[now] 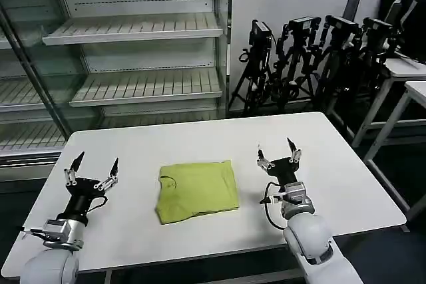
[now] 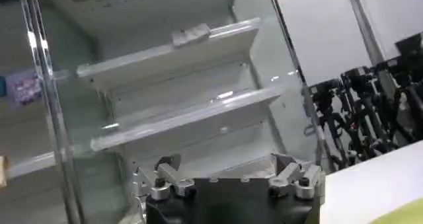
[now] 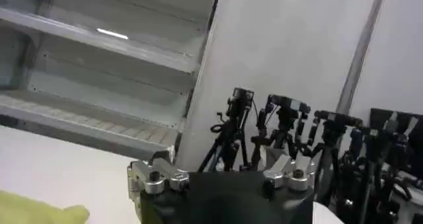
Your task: Fold and organize the clothes.
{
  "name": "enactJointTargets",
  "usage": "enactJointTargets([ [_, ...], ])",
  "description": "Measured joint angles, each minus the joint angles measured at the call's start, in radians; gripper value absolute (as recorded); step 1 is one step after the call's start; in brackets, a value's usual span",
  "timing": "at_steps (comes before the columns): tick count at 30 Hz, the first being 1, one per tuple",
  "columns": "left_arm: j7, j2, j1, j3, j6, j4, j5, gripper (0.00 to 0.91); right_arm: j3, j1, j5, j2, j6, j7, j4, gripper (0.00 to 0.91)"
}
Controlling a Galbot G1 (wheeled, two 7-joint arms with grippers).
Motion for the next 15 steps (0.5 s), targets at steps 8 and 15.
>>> enactJointTargets([
  [8,0.022,-0.010,0.011,-0.015,-0.008,-0.012,0.022,0.907,-0.002,0.004,-0.009,-0.008,0.007,0.007,-0.012,0.907],
  [15,0.038,-0.016,0.016,-0.016,-0.010,-0.020,0.040,0.907,0.005,0.012,-0.010,-0.010,0.017,0.014,-0.023,0.907],
])
